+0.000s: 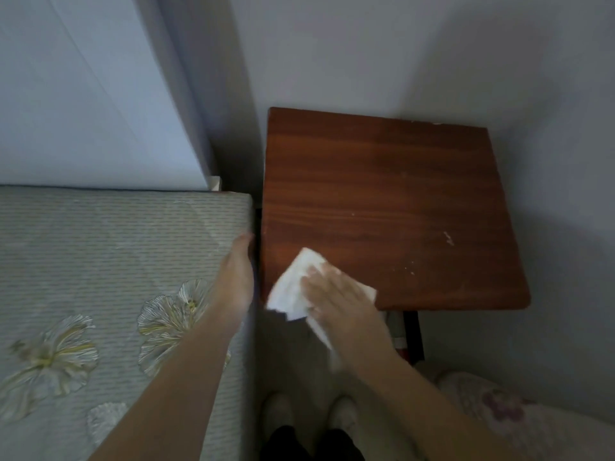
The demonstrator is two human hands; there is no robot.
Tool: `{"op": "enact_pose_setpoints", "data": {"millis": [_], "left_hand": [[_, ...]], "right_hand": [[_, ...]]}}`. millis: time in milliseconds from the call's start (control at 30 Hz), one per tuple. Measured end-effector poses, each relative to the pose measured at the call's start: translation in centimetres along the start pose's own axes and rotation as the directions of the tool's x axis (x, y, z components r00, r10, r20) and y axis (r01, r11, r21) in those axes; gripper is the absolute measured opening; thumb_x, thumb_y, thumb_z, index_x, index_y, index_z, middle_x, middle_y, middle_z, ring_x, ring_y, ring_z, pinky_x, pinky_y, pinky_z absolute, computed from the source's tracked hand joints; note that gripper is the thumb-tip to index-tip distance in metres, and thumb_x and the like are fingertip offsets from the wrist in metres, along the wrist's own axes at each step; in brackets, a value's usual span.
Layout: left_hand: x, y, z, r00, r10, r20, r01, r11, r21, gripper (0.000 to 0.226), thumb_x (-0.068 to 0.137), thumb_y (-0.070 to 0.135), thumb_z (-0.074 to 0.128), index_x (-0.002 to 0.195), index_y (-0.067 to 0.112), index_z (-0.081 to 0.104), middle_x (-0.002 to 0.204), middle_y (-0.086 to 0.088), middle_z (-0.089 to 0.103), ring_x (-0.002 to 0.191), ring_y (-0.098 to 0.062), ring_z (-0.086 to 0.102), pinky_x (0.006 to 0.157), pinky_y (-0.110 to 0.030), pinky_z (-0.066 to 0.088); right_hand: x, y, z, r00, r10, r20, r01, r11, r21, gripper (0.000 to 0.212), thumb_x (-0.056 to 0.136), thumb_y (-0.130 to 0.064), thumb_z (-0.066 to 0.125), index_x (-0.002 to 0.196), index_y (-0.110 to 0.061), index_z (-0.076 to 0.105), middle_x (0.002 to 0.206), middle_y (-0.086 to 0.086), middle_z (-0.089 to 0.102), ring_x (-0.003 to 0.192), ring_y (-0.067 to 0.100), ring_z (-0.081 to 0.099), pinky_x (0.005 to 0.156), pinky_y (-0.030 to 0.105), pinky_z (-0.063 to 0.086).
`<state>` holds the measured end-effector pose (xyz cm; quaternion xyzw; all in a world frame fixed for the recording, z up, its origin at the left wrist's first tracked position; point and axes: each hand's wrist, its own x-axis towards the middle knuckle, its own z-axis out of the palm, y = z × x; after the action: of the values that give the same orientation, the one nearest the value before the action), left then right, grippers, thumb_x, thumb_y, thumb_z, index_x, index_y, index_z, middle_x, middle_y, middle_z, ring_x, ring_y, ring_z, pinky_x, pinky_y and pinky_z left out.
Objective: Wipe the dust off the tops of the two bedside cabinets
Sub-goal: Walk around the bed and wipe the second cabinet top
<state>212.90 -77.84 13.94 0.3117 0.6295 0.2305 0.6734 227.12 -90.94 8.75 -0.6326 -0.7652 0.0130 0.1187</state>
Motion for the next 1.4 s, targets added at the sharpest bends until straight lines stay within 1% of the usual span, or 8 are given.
{"op": "enact_pose_setpoints", "data": {"millis": [133, 333, 433, 633, 800, 1000, 1133, 1400], "left_hand": [[-0.6, -1.5, 1.5, 1.000, -0.020, -0.017, 0.021, 0.996, 0.081, 0.051, 0.091, 0.060, 0.031, 0.113, 0.029, 0.065, 0.115, 0.004, 0.065, 0.108, -0.015, 0.059, 0.103, -0.037, 0.041], [-1.7, -2.0, 3.6, 0.974, 0.078, -0.211, -0.044, 0.986, 0.163, 0.055, 0.098, 0.051, 0.022, 0.132, 0.020, 0.053, 0.127, 0.001, 0.056, 0.124, -0.022, 0.049, 0.103, -0.030, 0.032], [-1.9, -1.6, 4.4, 0.944, 0.137, -0.300, -0.068, 0.971, 0.230, 0.056, 0.101, 0.043, 0.023, 0.131, 0.007, 0.053, 0.129, -0.013, 0.055, 0.123, -0.032, 0.047, 0.093, -0.031, 0.031], [-0.7, -2.9, 4.6, 0.873, 0.278, -0.401, -0.133, 0.926, 0.353, 0.057, 0.099, 0.042, 0.028, 0.116, -0.002, 0.060, 0.120, -0.025, 0.059, 0.112, -0.039, 0.053, 0.088, -0.038, 0.035], [-0.3, -3.6, 4.7, 0.813, 0.393, -0.431, -0.174, 0.868, 0.465, 0.058, 0.098, 0.040, 0.026, 0.099, -0.005, 0.062, 0.104, -0.028, 0.063, 0.098, -0.042, 0.056, 0.085, -0.045, 0.040], [0.1, -3.3, 4.7, 0.804, 0.410, -0.430, -0.153, 0.842, 0.517, 0.054, 0.098, 0.039, 0.025, 0.078, -0.002, 0.056, 0.083, -0.026, 0.060, 0.082, -0.041, 0.057, 0.074, -0.047, 0.042], [-0.3, -3.5, 4.9, 0.796, 0.430, -0.426, -0.157, 0.826, 0.541, 0.053, 0.098, 0.036, 0.024, 0.073, -0.002, 0.052, 0.076, -0.024, 0.058, 0.078, -0.041, 0.057, 0.072, -0.048, 0.043], [0.2, -3.9, 4.6, 0.784, 0.453, -0.424, -0.141, 0.795, 0.589, 0.059, 0.096, 0.039, 0.021, 0.074, -0.005, 0.054, 0.077, -0.030, 0.060, 0.074, -0.044, 0.057, 0.070, -0.052, 0.046]], "right_hand": [[-7.9, 8.1, -3.2, 0.928, 0.368, -0.054, -0.368, 0.930, 0.004, 0.043, 0.105, -0.032, 0.021, 0.134, -0.011, 0.045, 0.155, -0.005, 0.025, 0.145, 0.015, 0.018, 0.117, 0.038, 0.021], [-12.5, 13.5, -11.0, 0.117, 0.989, -0.087, -0.950, 0.137, 0.282, 0.061, 0.099, -0.038, 0.021, 0.124, 0.007, 0.053, 0.128, 0.033, 0.053, 0.117, 0.046, 0.050, 0.095, 0.042, 0.038], [-10.3, 13.8, -13.7, -0.033, 0.995, -0.097, -0.847, 0.024, 0.532, 0.043, 0.104, -0.022, 0.030, 0.123, 0.006, 0.055, 0.121, 0.028, 0.059, 0.111, 0.038, 0.056, 0.079, 0.024, 0.037], [-4.4, 16.4, -12.1, 0.131, 0.985, -0.113, -0.745, 0.174, 0.644, 0.038, 0.103, -0.025, 0.032, 0.123, -0.007, 0.060, 0.116, 0.012, 0.063, 0.100, 0.019, 0.057, 0.077, 0.018, 0.040], [-0.7, 18.0, -6.1, 0.492, 0.868, -0.064, -0.858, 0.496, 0.137, 0.052, 0.098, -0.025, 0.017, 0.144, -0.010, 0.036, 0.152, 0.020, 0.030, 0.143, 0.036, 0.021, 0.117, 0.047, 0.019], [1.5, 8.2, -4.0, 0.947, 0.304, 0.105, -0.308, 0.951, 0.026, 0.048, 0.101, -0.034, 0.027, 0.147, -0.020, 0.029, 0.155, 0.011, 0.028, 0.146, 0.026, 0.016, 0.119, 0.040, 0.015], [-3.7, 12.1, -5.4, 0.970, 0.072, 0.233, -0.043, 0.991, -0.128, 0.043, 0.102, -0.026, 0.031, 0.142, -0.010, 0.038, 0.153, 0.013, 0.031, 0.144, 0.036, 0.018, 0.116, 0.053, 0.020], [5.0, 26.1, -4.5, 0.531, 0.847, -0.020, -0.837, 0.521, -0.170, 0.055, 0.101, -0.034, 0.023, 0.152, -0.015, 0.013, 0.155, 0.022, 0.019, 0.143, 0.042, 0.017, 0.114, 0.055, 0.020]]}}
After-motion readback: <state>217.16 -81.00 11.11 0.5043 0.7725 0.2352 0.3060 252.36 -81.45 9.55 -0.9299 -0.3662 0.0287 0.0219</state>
